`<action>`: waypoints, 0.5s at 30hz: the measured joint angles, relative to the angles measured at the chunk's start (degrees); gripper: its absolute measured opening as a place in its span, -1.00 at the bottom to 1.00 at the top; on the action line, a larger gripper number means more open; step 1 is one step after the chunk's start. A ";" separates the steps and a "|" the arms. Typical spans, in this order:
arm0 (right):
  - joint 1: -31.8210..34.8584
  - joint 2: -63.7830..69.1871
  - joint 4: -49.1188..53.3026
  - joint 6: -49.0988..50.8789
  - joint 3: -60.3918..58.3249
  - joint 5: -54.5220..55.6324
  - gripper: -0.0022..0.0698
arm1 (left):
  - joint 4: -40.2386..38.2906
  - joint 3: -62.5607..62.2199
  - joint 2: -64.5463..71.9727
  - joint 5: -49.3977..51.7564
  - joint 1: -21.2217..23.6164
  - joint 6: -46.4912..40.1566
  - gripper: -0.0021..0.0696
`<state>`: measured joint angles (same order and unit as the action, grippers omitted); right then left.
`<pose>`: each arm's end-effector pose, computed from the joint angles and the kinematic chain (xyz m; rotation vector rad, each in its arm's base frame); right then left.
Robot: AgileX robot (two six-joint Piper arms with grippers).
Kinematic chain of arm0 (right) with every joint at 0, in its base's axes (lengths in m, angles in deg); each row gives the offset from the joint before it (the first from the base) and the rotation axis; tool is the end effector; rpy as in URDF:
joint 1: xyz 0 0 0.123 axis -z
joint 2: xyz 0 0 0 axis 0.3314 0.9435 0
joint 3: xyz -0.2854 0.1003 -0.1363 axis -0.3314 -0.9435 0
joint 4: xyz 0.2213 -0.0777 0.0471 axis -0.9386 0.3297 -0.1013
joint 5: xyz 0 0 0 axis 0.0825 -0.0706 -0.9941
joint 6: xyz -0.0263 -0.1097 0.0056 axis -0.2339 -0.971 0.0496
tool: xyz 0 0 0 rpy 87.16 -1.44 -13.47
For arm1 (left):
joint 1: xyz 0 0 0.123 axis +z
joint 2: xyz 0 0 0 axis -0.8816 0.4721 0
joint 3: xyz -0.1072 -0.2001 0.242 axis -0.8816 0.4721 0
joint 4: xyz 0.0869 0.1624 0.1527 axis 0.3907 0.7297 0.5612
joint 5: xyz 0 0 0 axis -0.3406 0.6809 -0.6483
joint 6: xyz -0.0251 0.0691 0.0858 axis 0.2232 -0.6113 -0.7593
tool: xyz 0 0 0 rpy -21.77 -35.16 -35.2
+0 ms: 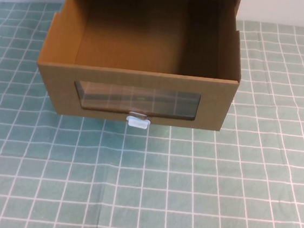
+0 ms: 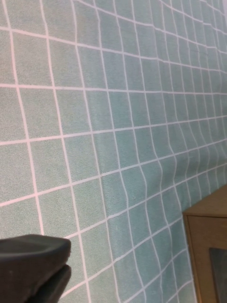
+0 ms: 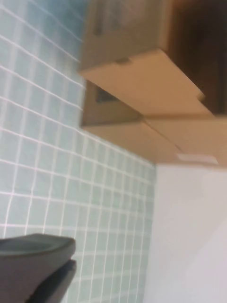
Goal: Open the shoe box
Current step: 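Pull the top drawer of the cardboard box fully open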
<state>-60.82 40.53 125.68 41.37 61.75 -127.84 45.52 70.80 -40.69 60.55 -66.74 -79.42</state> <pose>0.0196 -0.0469 0.3267 -0.1863 1.7277 0.2499 0.0129 -0.0056 0.1630 0.2168 1.8744 -0.0169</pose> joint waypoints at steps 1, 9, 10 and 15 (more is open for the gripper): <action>3.86 -0.75 -1.71 0.57 -0.46 1.31 -0.98 | 0.00 0.00 0.00 0.00 0.00 0.00 -0.96; 21.08 -1.33 -8.83 2.08 -7.61 13.08 -0.98 | 0.04 0.00 -0.04 0.00 0.00 0.10 -0.96; 21.73 -1.21 -9.08 2.08 -9.57 16.29 -0.98 | 0.04 0.00 -0.04 0.00 0.00 0.10 -0.96; 22.87 -0.89 -9.75 -3.52 -19.15 30.88 -0.98 | 0.04 0.00 -0.04 0.00 0.00 0.10 -0.96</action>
<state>-37.94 39.63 115.93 37.85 42.60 -96.97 45.56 70.80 -40.73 60.55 -66.74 -79.32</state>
